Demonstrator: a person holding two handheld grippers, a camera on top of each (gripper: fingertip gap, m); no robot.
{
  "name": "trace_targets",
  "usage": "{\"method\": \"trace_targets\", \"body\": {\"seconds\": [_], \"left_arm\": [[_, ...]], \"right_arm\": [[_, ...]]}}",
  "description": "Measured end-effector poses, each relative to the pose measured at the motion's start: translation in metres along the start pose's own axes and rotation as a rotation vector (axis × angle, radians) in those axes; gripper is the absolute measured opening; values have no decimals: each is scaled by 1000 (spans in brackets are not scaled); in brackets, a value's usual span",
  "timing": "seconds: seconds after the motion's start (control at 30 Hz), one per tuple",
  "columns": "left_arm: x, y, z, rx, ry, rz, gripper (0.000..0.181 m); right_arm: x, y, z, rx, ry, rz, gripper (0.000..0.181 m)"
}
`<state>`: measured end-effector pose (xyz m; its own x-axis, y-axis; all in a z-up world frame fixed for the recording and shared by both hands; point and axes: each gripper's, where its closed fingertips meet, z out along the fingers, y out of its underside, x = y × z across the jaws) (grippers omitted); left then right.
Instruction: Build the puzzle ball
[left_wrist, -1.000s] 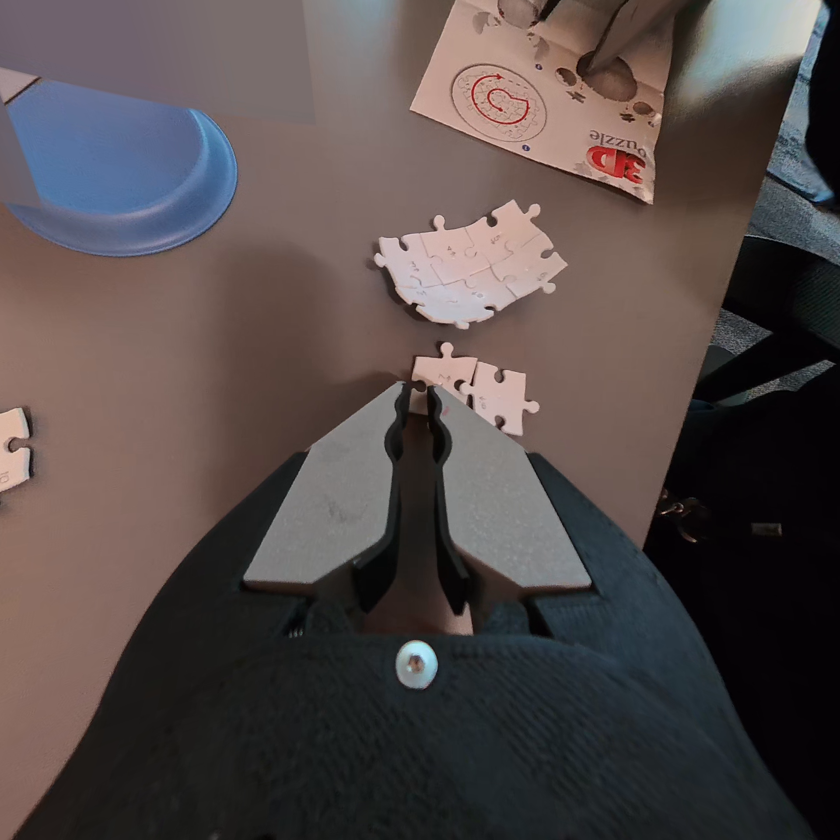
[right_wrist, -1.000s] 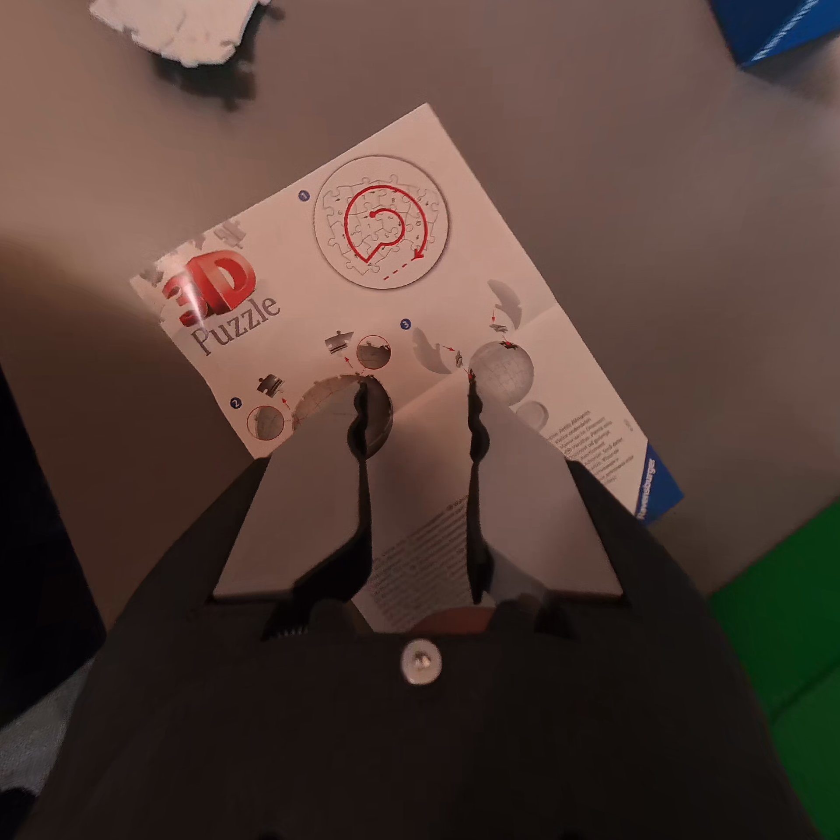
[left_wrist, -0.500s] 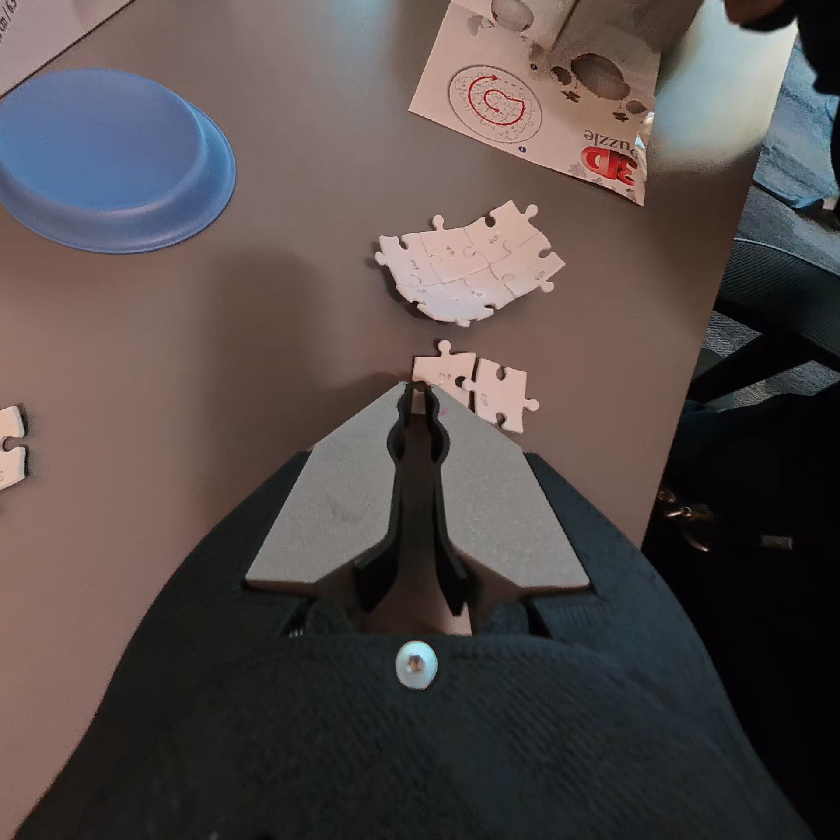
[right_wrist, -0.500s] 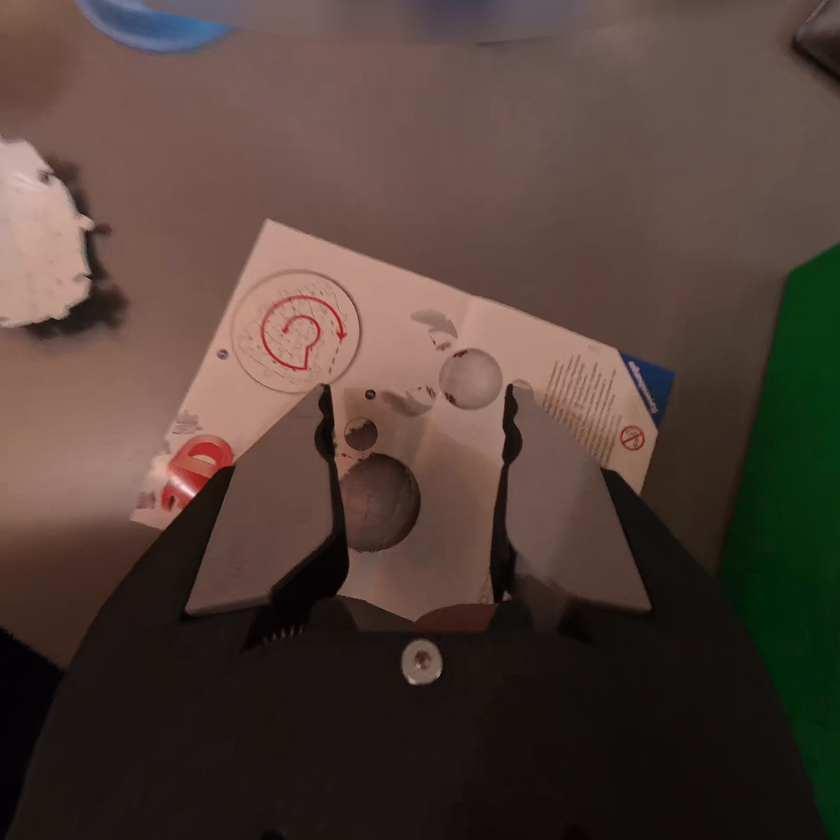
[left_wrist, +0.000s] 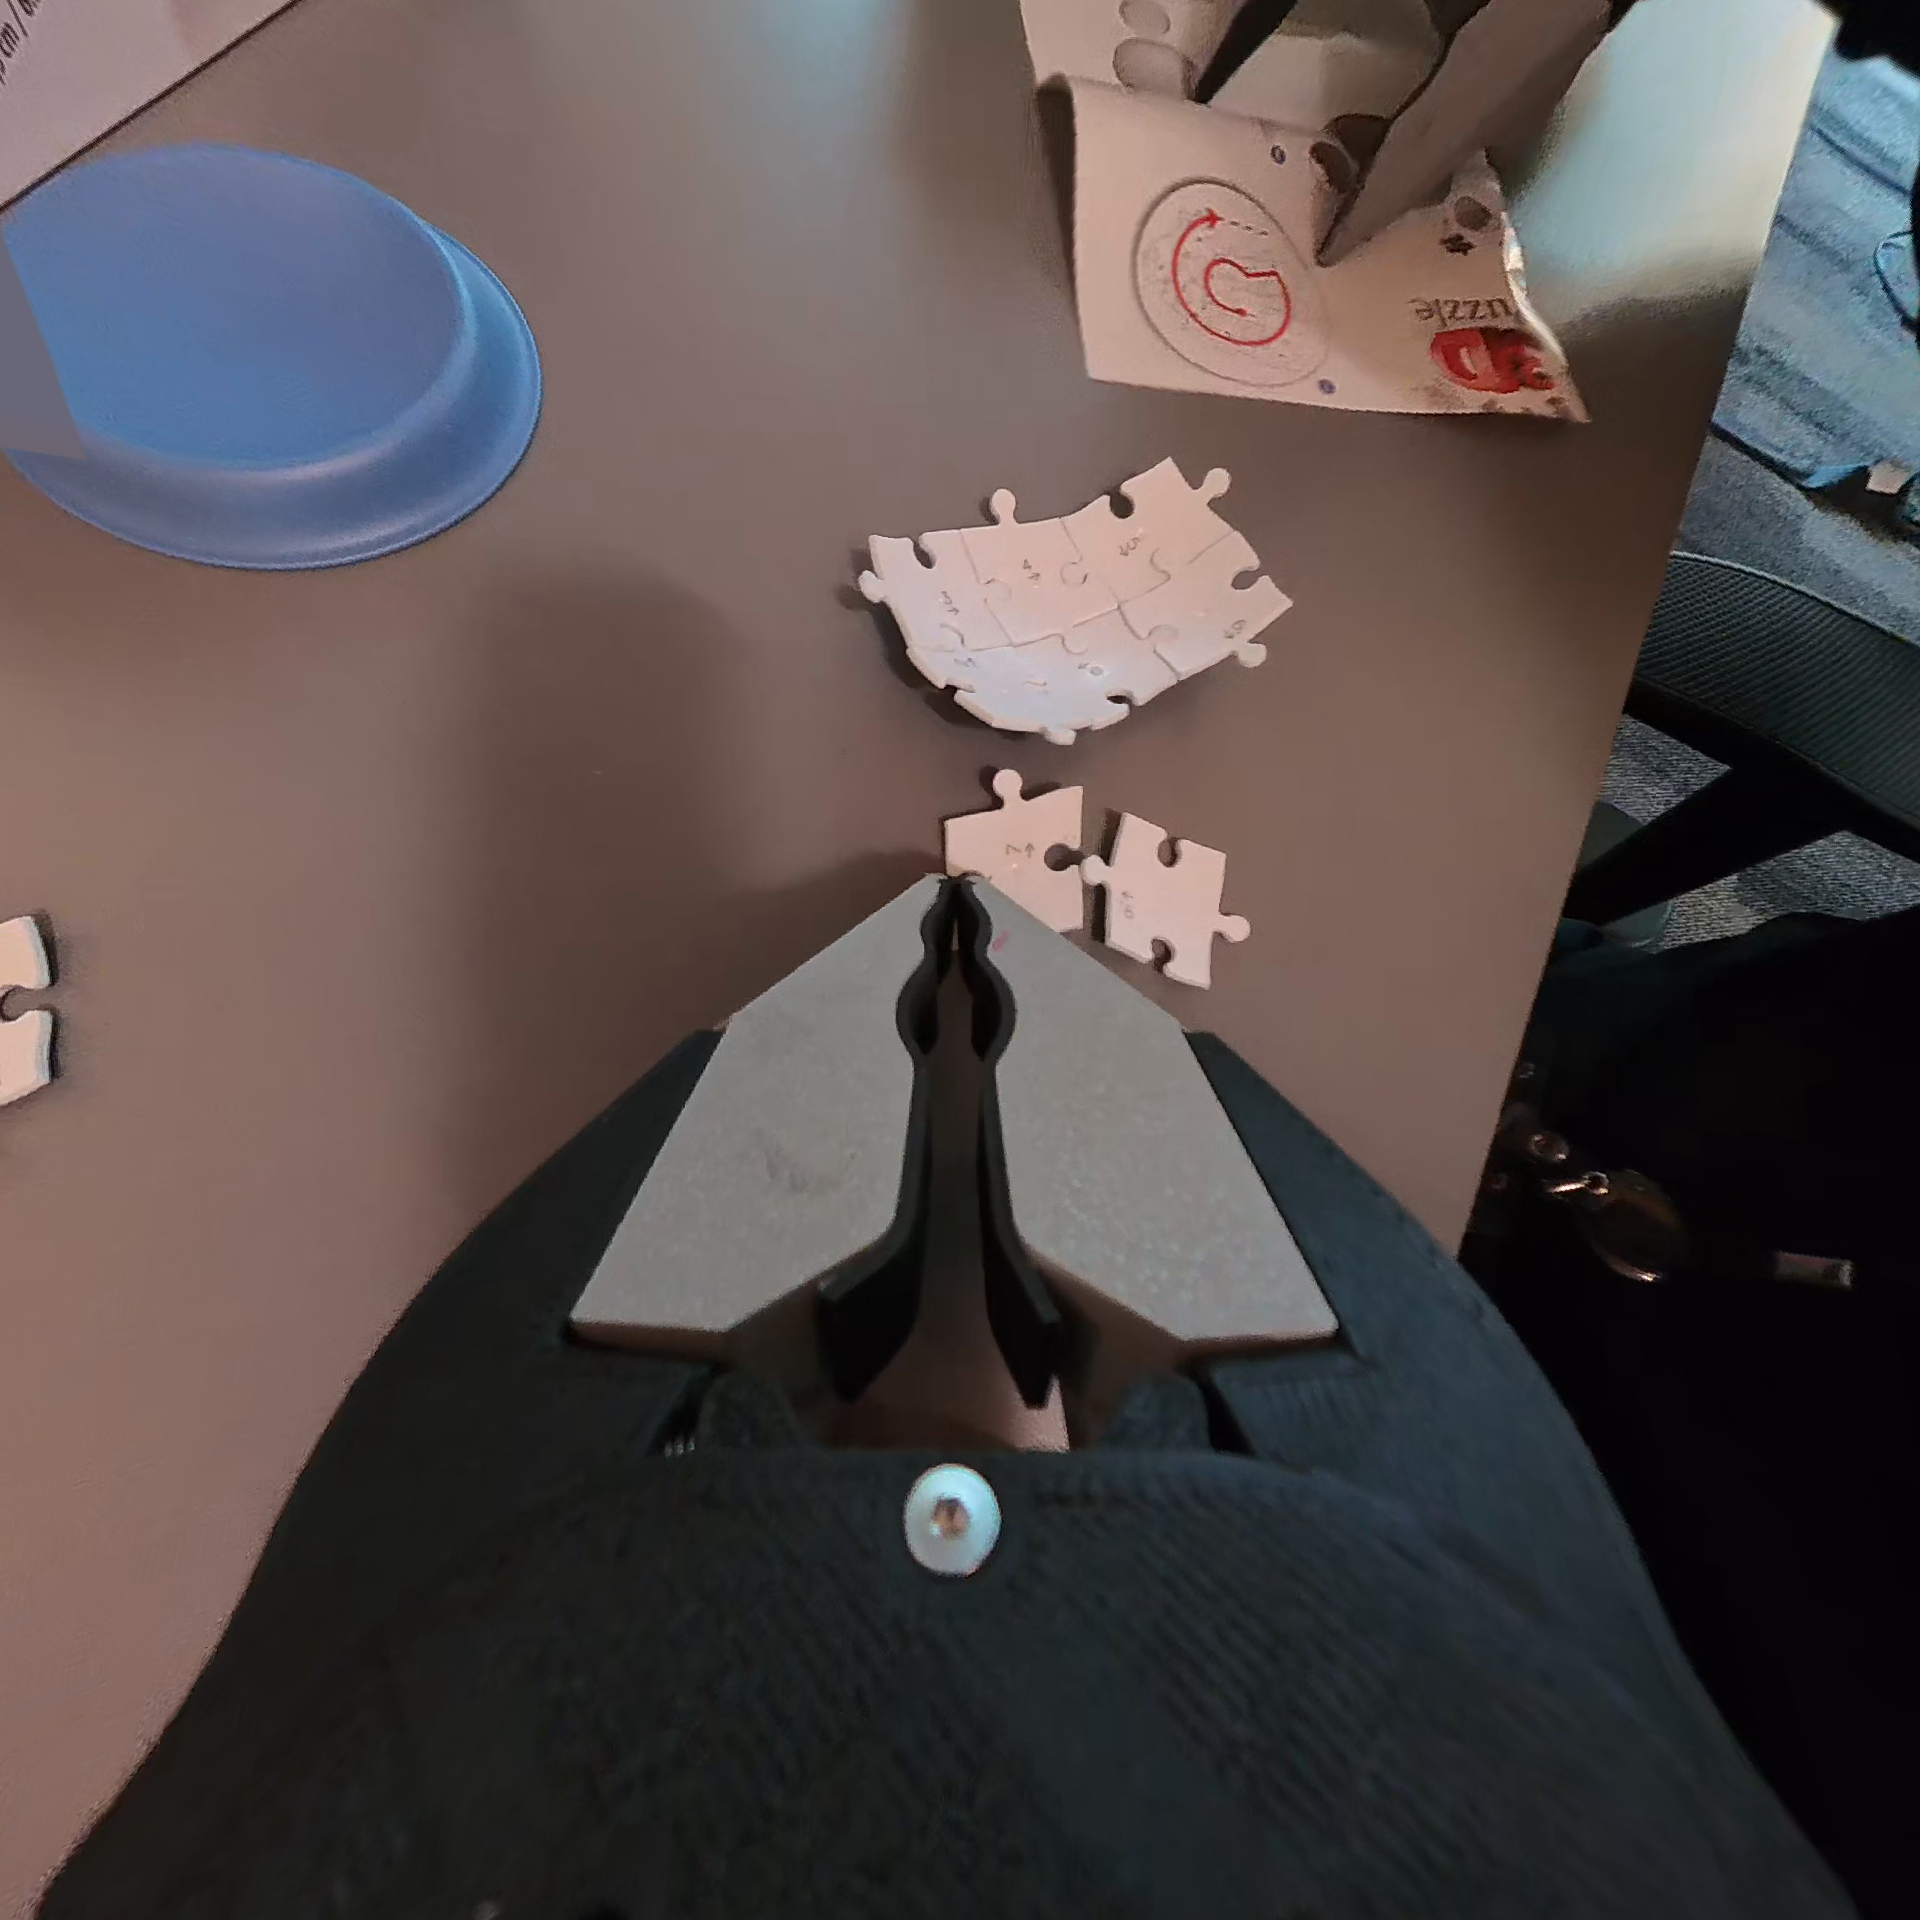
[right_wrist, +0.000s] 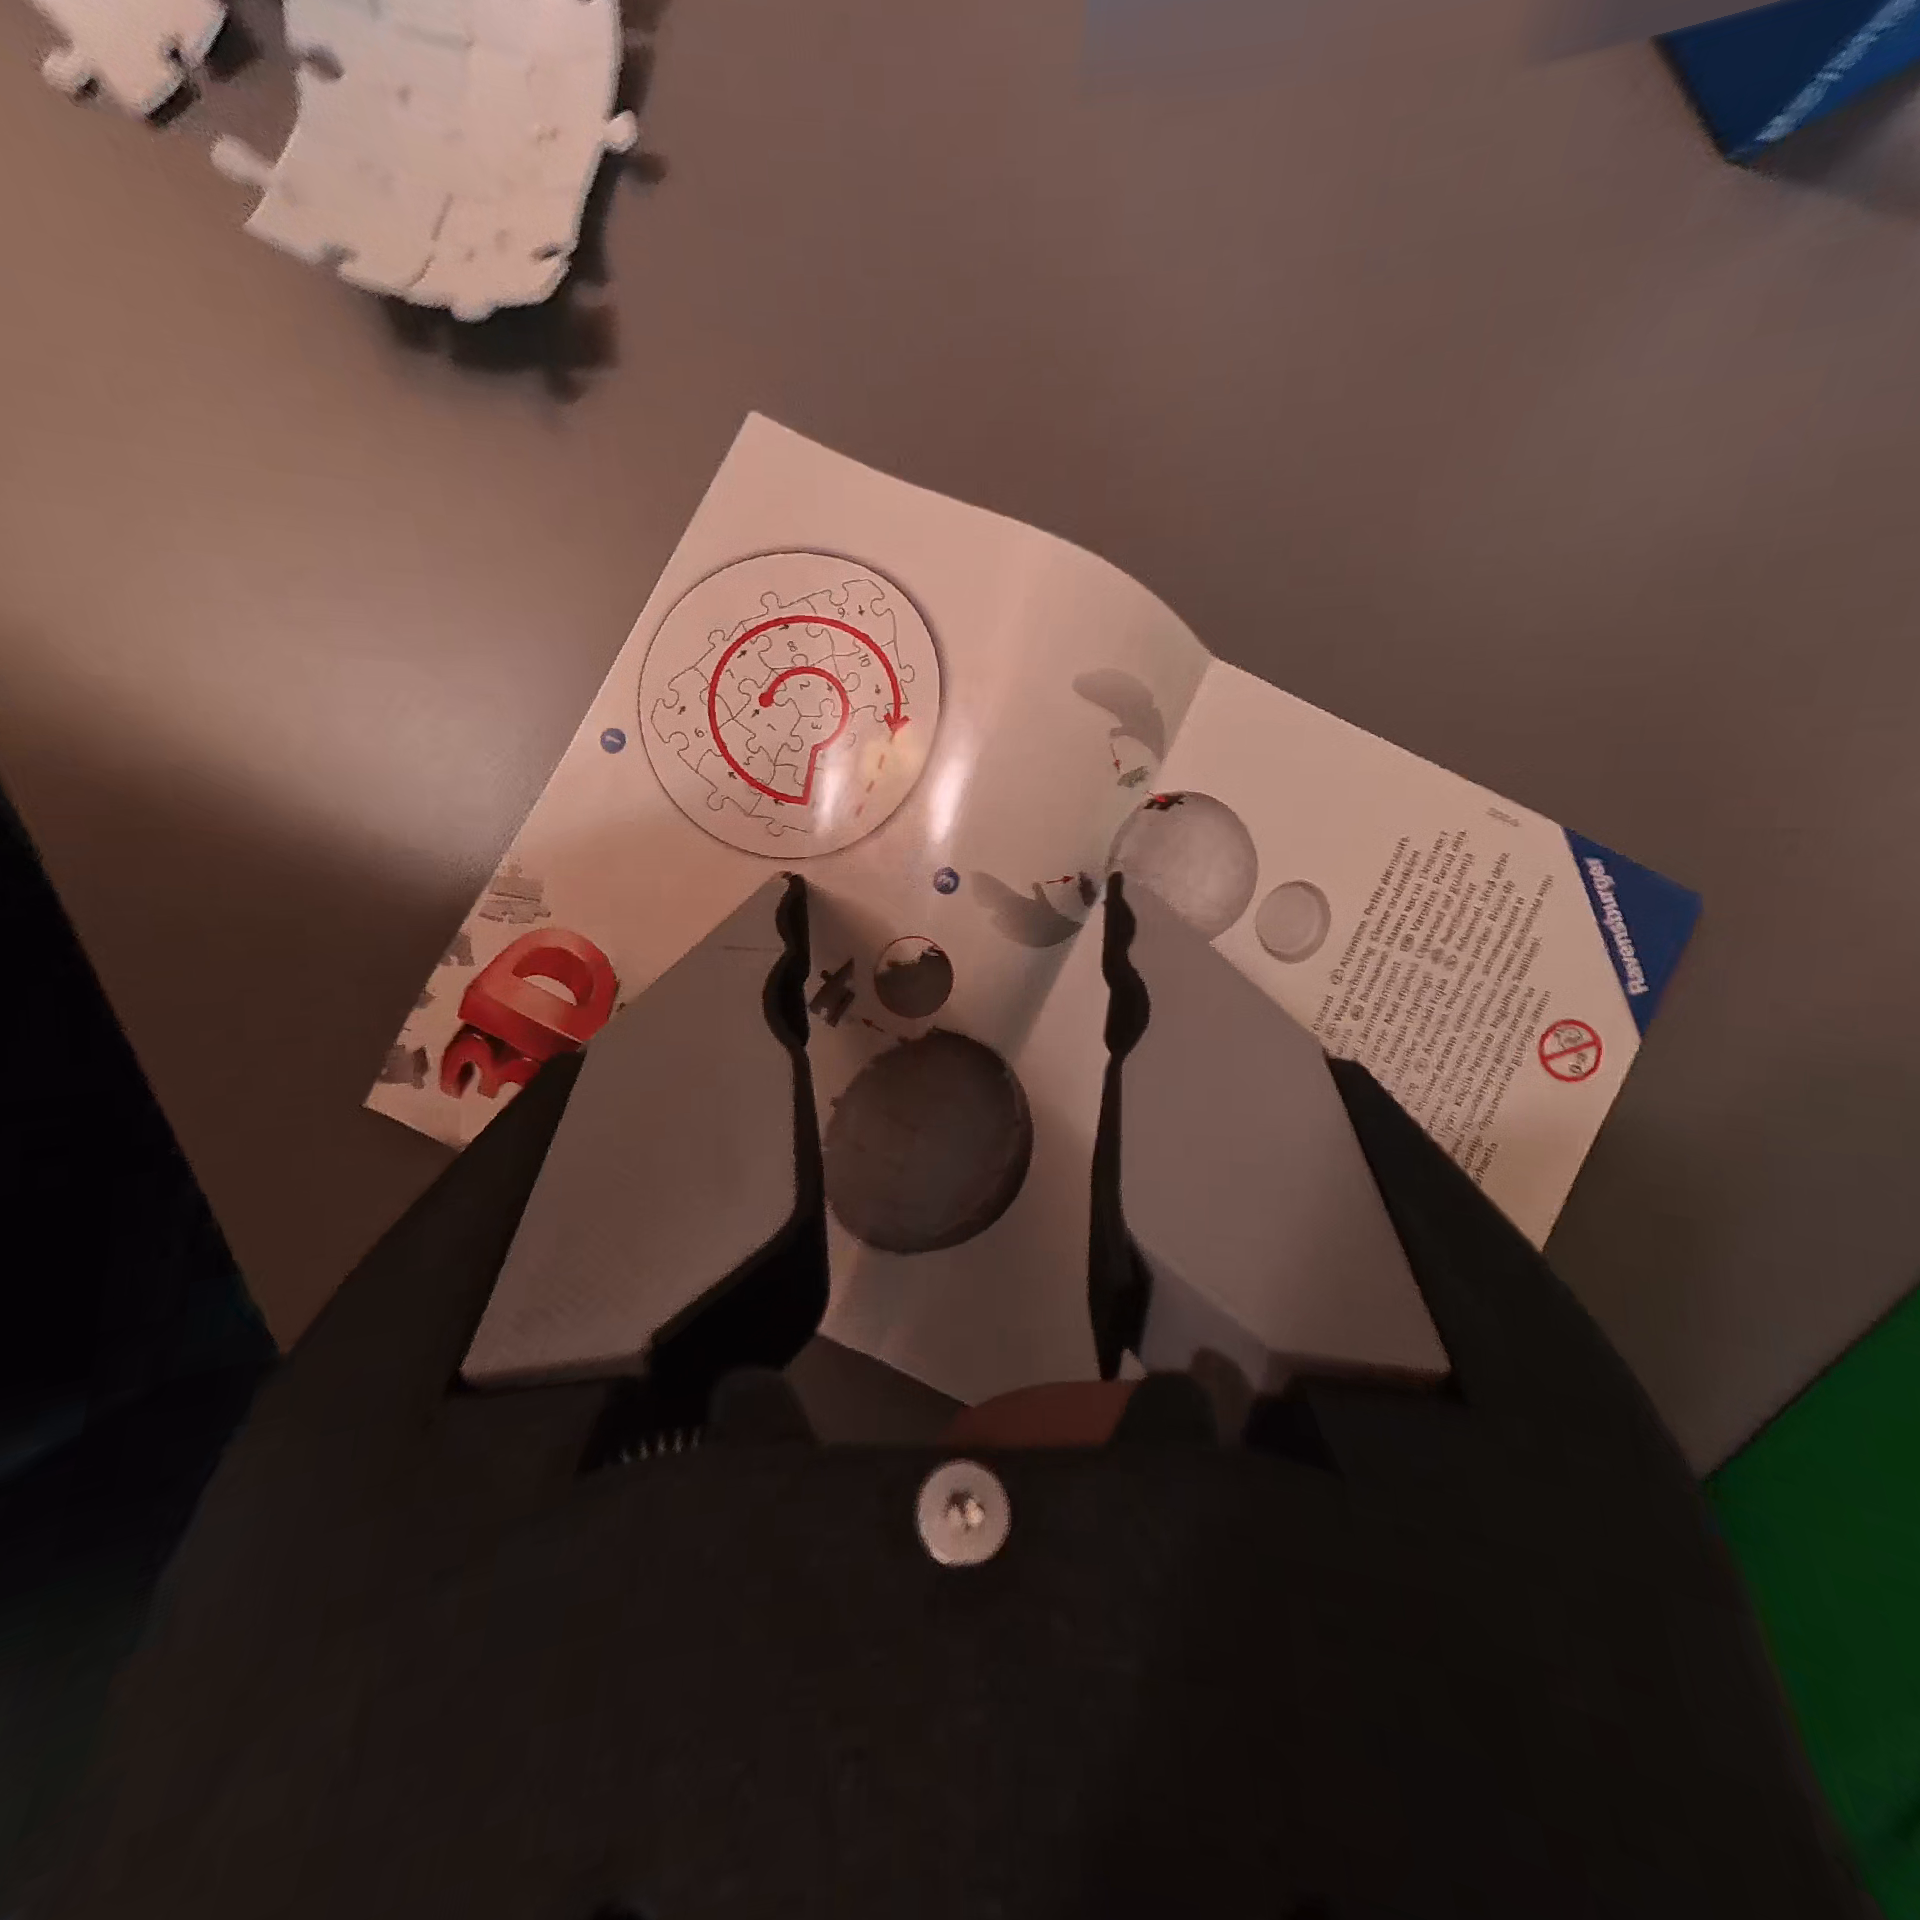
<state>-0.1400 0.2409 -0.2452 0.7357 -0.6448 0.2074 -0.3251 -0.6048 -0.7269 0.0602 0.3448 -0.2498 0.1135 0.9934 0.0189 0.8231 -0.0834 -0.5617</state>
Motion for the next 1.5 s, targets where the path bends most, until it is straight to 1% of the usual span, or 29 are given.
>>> {"method": "trace_targets", "body": {"seconds": [0.07,0.23,0.33,0.47,0.5,0.57,0.63,0.73,0.8,0.83,0.9,1.0,1.1,1.23,1.37,1.5], "left_arm": [[0,0,0,0,6,-7,0],[1,0,0,-1,22,-20,0],[2,0,0,-3,32,-21,0],[2,0,0,-3,34,-19,0],[2,0,0,-3,35,-19,0],[2,1,0,-4,38,-21,0],[3,1,0,-4,41,-23,0],[3,2,-1,-4,45,-25,0],[4,2,-1,-5,47,-25,0],[4,2,-1,-5,48,-25,0],[4,2,-1,-5,49,-25,0],[4,2,-1,-5,52,-26,0],[4,2,-1,-6,54,-27,0],[4,2,-1,-6,52,-25,0],[4,2,-1,-6,55,-28,0],[4,2,-1,-6,54,-28,0]], "right_arm": [[-7,2,-1,-45,-50,-78,51],[-20,0,0,-152,-163,-283,53],[-20,-2,3,-268,-217,-429,52],[-15,1,2,-476,-231,-619,43],[-14,1,1,-520,-224,-653,38],[-9,-2,0,-567,-172,-668,36],[-7,-12,-1,-510,-116,-610,41],[6,-22,-1,-419,16,-409,55],[12,-19,-2,-376,75,-243,70],[12,-17,-3,-354,89,-159,73],[9,-12,-4,-311,93,-19,79],[9,-4,-6,-272,118,72,80],[6,4,-2,-277,102,61,76],[-4,2,1,-255,5,-18,59],[-8,1,1,-254,-85,-189,59],[-7,2,1,-316,-157,-325,58]]}}
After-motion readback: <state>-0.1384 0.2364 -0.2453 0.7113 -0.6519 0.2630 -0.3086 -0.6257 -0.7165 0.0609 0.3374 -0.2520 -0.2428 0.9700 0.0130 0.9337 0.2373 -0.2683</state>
